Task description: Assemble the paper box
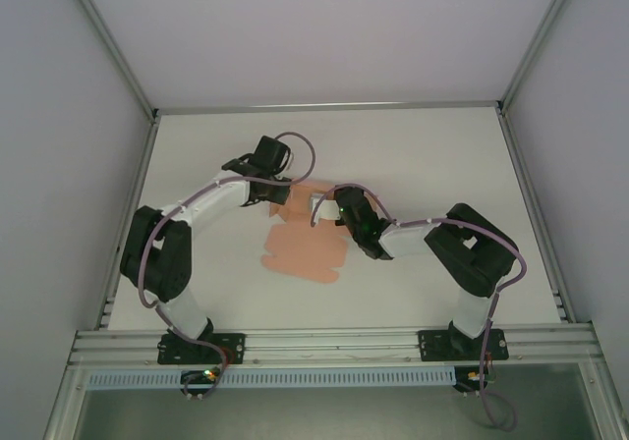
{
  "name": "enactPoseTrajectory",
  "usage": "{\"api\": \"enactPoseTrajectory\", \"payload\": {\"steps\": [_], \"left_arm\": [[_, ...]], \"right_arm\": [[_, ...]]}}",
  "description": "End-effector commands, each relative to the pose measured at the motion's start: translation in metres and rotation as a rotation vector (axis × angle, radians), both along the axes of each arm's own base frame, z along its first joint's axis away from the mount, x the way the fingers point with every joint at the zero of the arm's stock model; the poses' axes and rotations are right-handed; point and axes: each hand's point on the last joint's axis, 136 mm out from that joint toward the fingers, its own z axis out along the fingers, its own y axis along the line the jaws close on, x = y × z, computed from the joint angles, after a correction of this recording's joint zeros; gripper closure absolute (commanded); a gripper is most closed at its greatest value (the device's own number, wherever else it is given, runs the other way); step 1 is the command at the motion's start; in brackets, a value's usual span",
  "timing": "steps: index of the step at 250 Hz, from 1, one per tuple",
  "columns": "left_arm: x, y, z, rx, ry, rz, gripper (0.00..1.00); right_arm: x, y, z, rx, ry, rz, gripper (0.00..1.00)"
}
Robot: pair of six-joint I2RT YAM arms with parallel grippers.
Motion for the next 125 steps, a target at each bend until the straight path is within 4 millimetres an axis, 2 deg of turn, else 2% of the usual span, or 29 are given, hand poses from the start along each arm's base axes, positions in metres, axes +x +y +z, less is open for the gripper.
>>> {"api": "enactPoseTrajectory", "payload": {"steps": [1,35,69,101,125], "left_arm": [[0.003,0.003,-0.008,0.002,0.006,0.045,0.9],[0.007,0.006,-0.011,0.004,0.029,0.146,0.89],[0.002,-0.017,-0.018,-0.029,0.052,0.126,0.88],[-0.003,-0.025,-0.024,-0.064,0.086,0.159,0.81],[-0.009,-0.035,-0.021,-0.132,0.09,0.143,0.8]], "right_arm": [[-0.002,-0.001,-0.003,-0.013,-0.007,0.002,1.0],[-0.002,-0.001,-0.004,-0.017,-0.007,-0.001,1.0],[-0.002,0.001,-0.005,-0.014,-0.003,-0.001,1.0],[-0.001,0.001,-0.005,-0.013,-0.01,-0.005,1.0],[0.0,0.0,-0.005,-0.008,-0.017,-0.007,1.0]]}}
